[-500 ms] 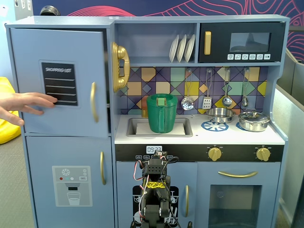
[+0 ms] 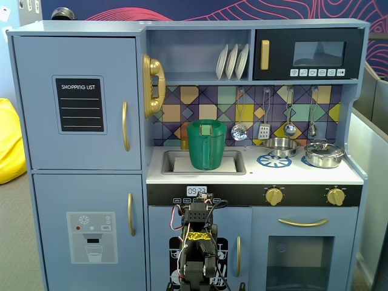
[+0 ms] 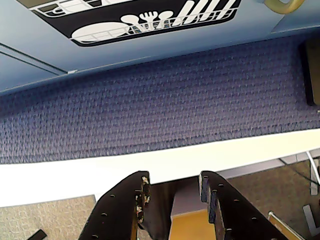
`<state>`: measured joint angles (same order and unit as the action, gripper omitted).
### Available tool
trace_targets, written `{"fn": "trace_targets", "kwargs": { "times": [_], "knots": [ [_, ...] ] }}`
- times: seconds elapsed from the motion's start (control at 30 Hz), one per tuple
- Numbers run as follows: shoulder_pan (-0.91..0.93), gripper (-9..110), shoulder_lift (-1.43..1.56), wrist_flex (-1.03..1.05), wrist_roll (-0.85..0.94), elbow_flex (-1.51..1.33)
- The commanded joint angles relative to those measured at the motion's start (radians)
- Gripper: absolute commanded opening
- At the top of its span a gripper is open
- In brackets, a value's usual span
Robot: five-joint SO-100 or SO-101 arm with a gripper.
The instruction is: Open the left cabinet door
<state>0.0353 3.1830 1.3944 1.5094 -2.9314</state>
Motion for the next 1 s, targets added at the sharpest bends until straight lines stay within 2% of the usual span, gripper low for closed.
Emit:
{"fn": "trace_targets", "kwargs": {
  "times": [0.0, 0.7, 0.77, 0.87, 0.97],
  "knots": [
    [0.008, 5, -0.005, 0.138, 0.003, -0.066],
    [-0.025, 5, -0.005, 0.14, 0.026, -0.066],
    [-0.026, 12, -0.005, 0.14, 0.038, -0.066],
    [-0.078, 13, -0.005, 0.14, 0.032, -0.066],
    [-0.081, 10, -0.005, 0.14, 0.032, -0.066]
  ]
}}
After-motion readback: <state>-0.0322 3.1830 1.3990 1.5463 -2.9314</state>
